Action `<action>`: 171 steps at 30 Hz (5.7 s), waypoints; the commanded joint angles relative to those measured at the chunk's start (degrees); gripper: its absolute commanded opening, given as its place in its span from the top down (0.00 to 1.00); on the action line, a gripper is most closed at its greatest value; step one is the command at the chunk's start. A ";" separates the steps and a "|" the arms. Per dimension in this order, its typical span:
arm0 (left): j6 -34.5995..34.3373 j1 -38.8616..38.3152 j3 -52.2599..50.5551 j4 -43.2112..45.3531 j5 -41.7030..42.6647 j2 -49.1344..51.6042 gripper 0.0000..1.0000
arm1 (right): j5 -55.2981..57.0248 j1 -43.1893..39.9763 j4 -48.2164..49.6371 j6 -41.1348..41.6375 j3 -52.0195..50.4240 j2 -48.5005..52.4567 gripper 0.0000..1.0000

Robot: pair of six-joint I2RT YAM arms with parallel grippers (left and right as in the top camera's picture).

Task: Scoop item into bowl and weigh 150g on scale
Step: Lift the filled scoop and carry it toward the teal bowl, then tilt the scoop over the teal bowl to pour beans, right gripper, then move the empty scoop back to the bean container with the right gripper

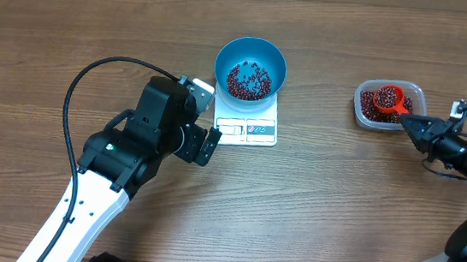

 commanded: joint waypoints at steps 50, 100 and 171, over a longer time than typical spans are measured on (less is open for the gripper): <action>-0.50 -0.15 -0.24 0.17 -0.61 0.33 0.00 | -10.38 30.05 33.77 38.77 -0.20 0.48 0.96; -0.50 -0.15 -0.24 0.17 -0.61 0.33 0.00 | 13.88 40.79 44.54 -45.62 -0.24 0.50 0.96; -0.50 -0.15 -0.24 0.17 -0.59 0.33 0.01 | 56.72 17.22 -7.41 -25.64 -0.26 -20.55 0.96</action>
